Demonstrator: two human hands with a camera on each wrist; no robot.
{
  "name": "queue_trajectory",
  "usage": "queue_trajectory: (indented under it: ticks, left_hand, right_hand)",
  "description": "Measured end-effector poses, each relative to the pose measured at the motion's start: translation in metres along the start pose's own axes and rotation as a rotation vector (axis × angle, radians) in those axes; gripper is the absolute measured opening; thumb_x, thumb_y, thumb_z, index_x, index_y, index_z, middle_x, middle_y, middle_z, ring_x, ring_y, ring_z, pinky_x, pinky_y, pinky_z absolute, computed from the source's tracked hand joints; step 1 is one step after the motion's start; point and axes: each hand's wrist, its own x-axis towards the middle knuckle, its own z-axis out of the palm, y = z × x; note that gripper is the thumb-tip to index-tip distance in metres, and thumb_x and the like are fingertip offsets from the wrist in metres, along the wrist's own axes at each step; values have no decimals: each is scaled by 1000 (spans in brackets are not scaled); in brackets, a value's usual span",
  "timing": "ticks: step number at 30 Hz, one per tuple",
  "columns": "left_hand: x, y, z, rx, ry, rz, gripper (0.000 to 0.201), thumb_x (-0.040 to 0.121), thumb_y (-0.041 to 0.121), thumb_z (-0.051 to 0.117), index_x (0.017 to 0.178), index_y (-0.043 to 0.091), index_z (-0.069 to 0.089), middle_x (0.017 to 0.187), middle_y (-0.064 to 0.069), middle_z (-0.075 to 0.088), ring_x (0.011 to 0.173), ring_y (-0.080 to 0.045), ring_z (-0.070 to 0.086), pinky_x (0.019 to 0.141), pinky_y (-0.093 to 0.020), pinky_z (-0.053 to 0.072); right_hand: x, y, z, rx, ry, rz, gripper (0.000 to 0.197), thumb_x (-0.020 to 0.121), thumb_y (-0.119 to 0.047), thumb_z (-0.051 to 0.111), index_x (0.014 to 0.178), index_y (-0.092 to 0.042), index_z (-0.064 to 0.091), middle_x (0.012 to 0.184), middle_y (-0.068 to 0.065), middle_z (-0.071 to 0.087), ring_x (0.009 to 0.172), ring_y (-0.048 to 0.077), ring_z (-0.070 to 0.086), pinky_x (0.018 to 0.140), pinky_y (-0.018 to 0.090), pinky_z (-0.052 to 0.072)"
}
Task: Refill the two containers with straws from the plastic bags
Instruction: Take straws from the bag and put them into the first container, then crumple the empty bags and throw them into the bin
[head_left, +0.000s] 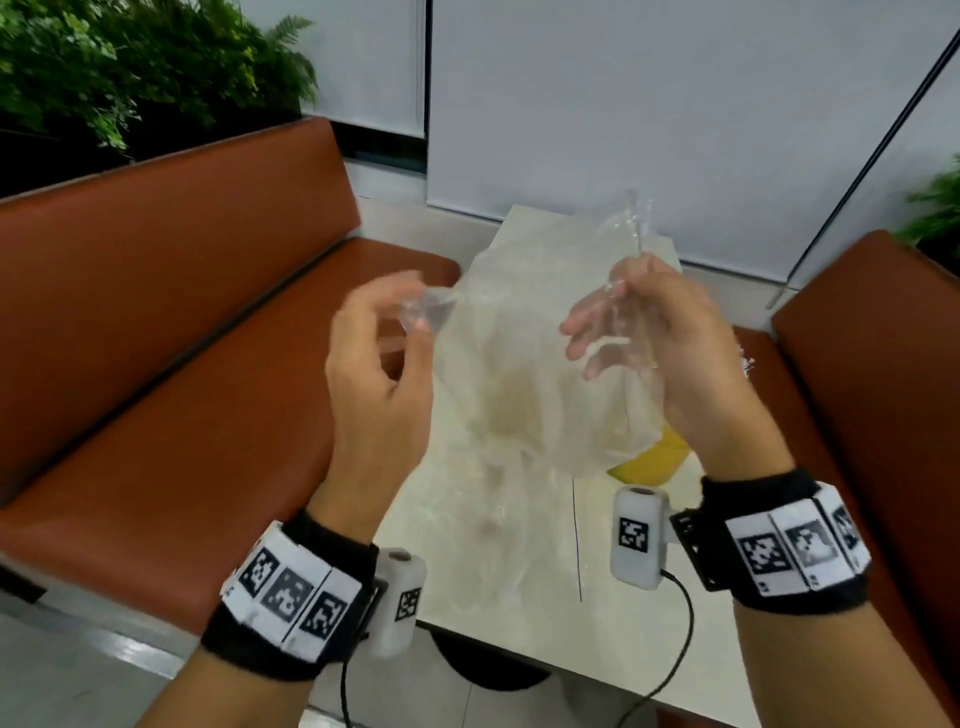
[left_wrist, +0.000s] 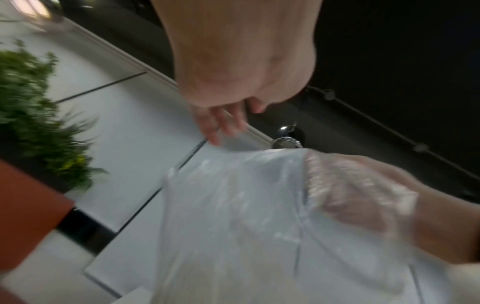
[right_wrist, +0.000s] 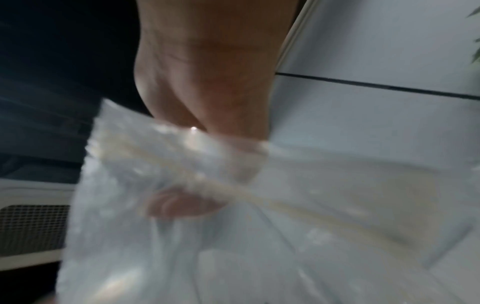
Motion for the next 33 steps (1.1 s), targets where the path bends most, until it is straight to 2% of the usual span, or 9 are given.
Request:
queue_trajectory:
  ticks: [3,5,8,11,15,21,25,28,33]
  left_hand:
    - [5,-29,-1,120,-103,-554,73,97,59,52,156,24,29,161,3,34,145,-18,35,117,-38,32]
    - [-1,-43,3,-57,-269,-840,83,92,74,42,157,24,29,159,2,41,140,-15,43,112,-36,31]
    - [-18,-54,9,-218,-287,-829,59,97,64,46,135,21,59,110,3,77,108,-10,69,100,-40,46]
    - [-33,-63,5,-115,-167,-733,23,103,31,54,105,12,68,76,-3,69,65,-10,67,70,-36,52]
    - [-47,-70,-5,64,-200,-694,26,103,25,53,90,4,61,69,-8,60,47,-11,52,46,-25,43]
    - [-69,-88,2,128,-206,-1006,13,101,14,51,103,13,64,86,-11,66,61,-26,66,60,-35,58]
    - [-86,-111,10,332,-273,-1003,20,96,17,56,102,4,69,101,-9,67,87,-27,62,77,-41,54]
    - [-97,-122,13,353,-466,-1100,21,94,17,50,110,12,62,112,-8,61,94,-26,59,79,-37,49]
    - [-106,-134,13,308,-596,-1099,39,90,1,36,114,30,50,101,-9,56,74,-21,53,61,-30,43]
  right_hand:
    - [-8,3,-15,133,75,46,26,108,-22,33,86,-18,47,68,10,72,57,26,64,64,37,49]
    - [-11,13,-22,145,178,134,24,108,-23,36,87,-18,48,62,6,69,47,21,58,57,32,47]
    - [-11,44,-34,-189,305,193,23,108,-22,41,94,-16,57,58,6,61,38,17,45,43,27,37]
    - [-6,81,-50,-753,385,152,21,105,-23,48,99,-15,67,72,0,63,50,10,57,56,25,41]
    - [-12,100,-65,-1130,422,263,34,102,-36,54,103,-7,72,92,10,70,86,29,65,74,33,48]
    - [-31,129,-59,-825,216,722,53,100,-46,48,138,-10,54,120,8,67,105,28,63,82,40,56]
    - [-50,163,-62,-794,123,899,85,89,-30,70,159,-22,23,161,4,31,133,33,46,86,42,56]
    - [-63,195,-62,-680,119,1004,85,88,-18,71,158,-22,22,156,9,35,129,34,47,81,43,57]
    - [-79,234,-60,-560,160,947,90,82,-5,76,155,-21,26,132,10,49,104,28,60,72,36,56]
